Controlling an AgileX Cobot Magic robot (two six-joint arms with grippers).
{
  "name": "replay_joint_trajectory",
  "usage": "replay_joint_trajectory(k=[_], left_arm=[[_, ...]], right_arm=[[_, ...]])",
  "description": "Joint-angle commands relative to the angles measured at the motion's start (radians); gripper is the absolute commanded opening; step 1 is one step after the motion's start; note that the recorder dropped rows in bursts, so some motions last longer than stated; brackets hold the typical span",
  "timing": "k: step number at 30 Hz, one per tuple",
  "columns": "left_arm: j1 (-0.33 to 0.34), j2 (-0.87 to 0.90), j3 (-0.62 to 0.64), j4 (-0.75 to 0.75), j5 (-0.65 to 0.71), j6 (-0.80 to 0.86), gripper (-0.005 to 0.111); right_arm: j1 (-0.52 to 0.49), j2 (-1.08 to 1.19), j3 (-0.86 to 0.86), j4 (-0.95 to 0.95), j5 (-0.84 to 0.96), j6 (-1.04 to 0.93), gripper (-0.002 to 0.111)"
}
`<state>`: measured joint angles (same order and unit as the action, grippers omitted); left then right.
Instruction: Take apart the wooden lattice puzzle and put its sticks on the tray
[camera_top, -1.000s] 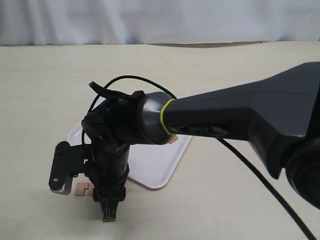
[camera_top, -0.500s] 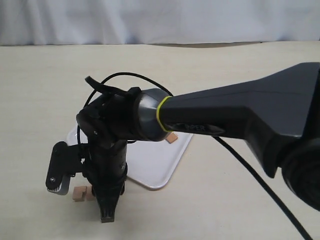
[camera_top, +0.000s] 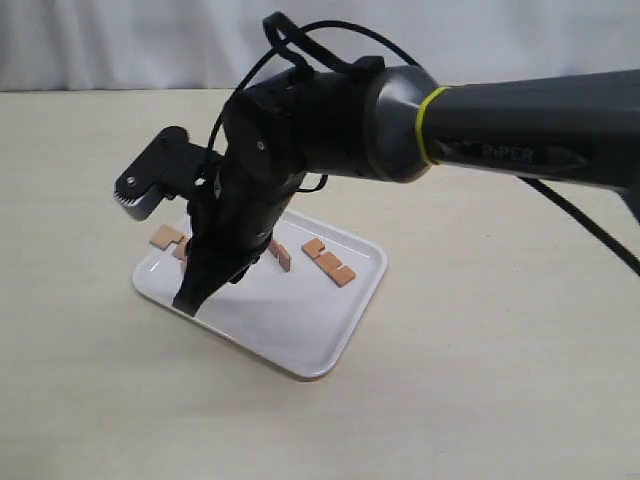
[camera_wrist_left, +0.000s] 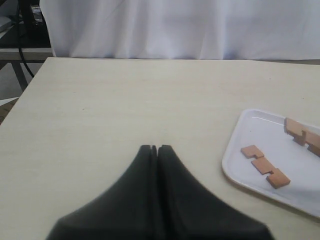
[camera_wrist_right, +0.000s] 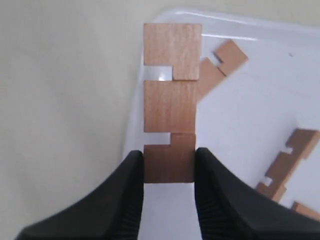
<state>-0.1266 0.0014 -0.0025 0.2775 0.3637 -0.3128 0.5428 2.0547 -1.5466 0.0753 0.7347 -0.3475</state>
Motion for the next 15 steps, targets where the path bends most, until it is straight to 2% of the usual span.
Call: replay_joint_trajectory(k=[1,5,7,10,13,15], left_arm=[[-0.006,-0.001,0.002,-0.002,-0.002,-0.003,0.0],[-0.006,-0.001,0.002,-0.002,-0.002,-0.003,0.0],[-0.006,-0.001,0.002,-0.002,-0.002,-0.003,0.0],[-0.006,-0.001,0.002,-0.002,-0.002,-0.003,0.0],[-0.006,-0.001,0.002,-0.002,-0.002,-0.003,0.0],[-0.006,-0.001,0.002,-0.002,-0.002,-0.003,0.0]], right_arm=[[-0.053,0.056,0.006,-0.049,-0.015,0.188,0.005],[-0.057,0.09,0.006,-0.175,-0.028,0.372,0.006],[-0.057,0.09,0.006,-0.207,-0.03,0.418,0.012],[-0.057,0.09,0.006,-0.214,-0.032,0.434,0.03],[-0.052,0.082,0.006,-0.182,-0.032,0.44,0.057],[-0.04,0.082,0.006,-0.165,-0.027,0.433,0.07]])
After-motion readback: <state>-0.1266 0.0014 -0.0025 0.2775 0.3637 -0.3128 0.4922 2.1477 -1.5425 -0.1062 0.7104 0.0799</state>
